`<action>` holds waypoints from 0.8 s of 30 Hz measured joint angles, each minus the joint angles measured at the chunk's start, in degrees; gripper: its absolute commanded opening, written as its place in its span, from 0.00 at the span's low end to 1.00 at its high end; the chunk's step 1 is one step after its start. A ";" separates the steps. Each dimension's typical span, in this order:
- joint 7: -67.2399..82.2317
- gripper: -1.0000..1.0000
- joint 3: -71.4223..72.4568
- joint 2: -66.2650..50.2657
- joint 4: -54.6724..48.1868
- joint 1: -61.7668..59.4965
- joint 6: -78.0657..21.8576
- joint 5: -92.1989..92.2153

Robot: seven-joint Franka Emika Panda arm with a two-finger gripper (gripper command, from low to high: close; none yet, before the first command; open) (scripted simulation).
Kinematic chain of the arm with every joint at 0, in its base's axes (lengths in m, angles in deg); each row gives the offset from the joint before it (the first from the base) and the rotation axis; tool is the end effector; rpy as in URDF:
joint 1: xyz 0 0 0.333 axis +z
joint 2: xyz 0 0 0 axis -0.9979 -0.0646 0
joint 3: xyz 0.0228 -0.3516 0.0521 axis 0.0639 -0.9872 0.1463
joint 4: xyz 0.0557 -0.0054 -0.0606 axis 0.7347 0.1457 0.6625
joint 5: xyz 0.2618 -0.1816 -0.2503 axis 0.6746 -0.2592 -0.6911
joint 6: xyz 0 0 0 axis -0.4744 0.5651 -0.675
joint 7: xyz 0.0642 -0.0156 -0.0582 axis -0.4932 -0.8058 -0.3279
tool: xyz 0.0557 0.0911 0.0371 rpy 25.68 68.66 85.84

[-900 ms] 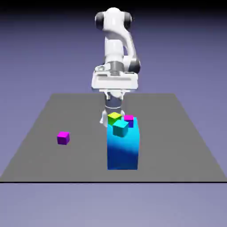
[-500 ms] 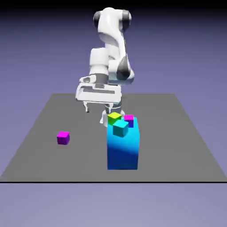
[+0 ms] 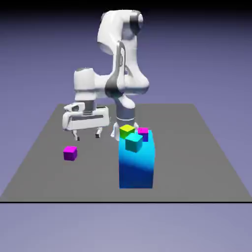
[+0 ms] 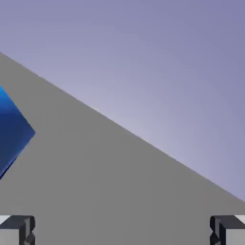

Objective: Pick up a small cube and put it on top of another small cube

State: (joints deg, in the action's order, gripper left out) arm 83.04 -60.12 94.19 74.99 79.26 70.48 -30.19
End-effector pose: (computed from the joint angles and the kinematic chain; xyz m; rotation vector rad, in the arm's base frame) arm 0.3855 -0.1868 0.3476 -3.0187 0.2528 -0.4328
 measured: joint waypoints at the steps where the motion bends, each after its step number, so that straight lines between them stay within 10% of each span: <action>1: 2.49 0.50 -0.64 -0.71 -0.26 -0.27 -0.69 0.51; 24: 59.80 0.50 -15.38 -17.07 -6.32 -6.76 -16.53 12.16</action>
State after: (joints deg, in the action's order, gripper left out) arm 142.84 -75.51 77.12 68.66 72.50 53.95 -18.03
